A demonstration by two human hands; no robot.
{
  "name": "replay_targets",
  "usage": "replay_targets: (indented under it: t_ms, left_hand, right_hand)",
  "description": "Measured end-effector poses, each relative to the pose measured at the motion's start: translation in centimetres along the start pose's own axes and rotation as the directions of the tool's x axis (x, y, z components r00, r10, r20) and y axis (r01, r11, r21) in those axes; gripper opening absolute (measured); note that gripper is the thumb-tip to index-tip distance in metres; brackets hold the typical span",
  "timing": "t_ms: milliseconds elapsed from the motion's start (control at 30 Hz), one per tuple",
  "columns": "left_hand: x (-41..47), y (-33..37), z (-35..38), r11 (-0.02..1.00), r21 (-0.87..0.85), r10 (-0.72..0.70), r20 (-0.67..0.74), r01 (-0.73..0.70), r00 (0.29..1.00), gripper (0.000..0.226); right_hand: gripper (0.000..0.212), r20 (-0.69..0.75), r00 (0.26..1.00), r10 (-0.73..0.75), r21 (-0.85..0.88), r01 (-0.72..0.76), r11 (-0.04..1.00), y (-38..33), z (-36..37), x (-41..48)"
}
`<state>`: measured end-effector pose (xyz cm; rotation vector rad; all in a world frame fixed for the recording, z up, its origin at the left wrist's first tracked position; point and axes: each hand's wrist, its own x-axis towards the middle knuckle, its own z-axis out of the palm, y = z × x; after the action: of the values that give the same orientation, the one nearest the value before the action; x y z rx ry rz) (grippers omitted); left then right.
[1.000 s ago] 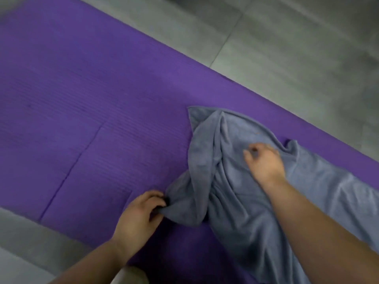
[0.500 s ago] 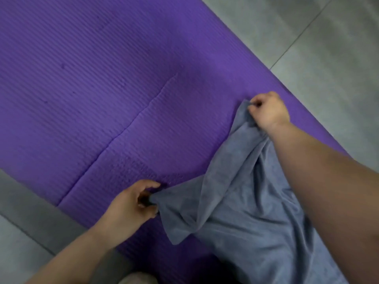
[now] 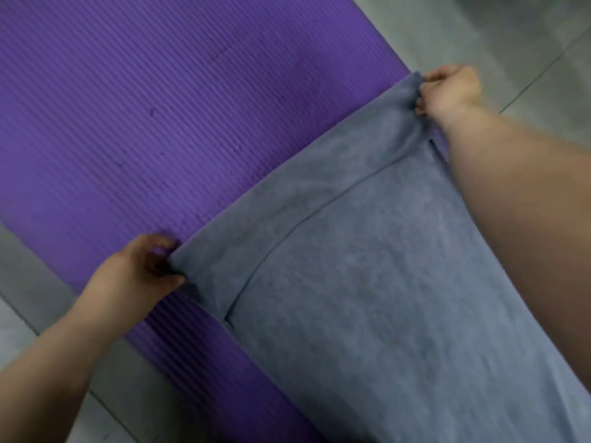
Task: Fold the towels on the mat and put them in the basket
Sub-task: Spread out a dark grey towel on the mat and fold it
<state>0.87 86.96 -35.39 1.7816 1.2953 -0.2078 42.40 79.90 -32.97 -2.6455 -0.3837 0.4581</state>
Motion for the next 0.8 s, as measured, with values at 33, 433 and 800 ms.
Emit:
replay_targets:
  t_ms: [33,433,800]
  left_hand:
    - [0.2,0.0,-0.2,0.998,0.056,0.017,-0.034,-0.015,0.999,0.036]
    - [-0.7,2.3,7.3,0.728,0.414,0.627,-0.079,-0.547,0.775,0.036]
    - [-0.5,2.0,6.7,0.533,0.534,0.785,-0.022,-0.656,0.619,0.051]
  right_hand:
    - [0.033,0.068,0.998,-0.017,-0.018,0.018,1.000,-0.5,0.6,-0.8]
    - [0.069,-0.318,0.948,-0.014,-0.191,-0.050,0.980,12.7,6.8,-21.3]
    - [0.074,-0.256,0.967,-0.015,-0.274,-0.058,0.960,13.8,7.3,-21.5]
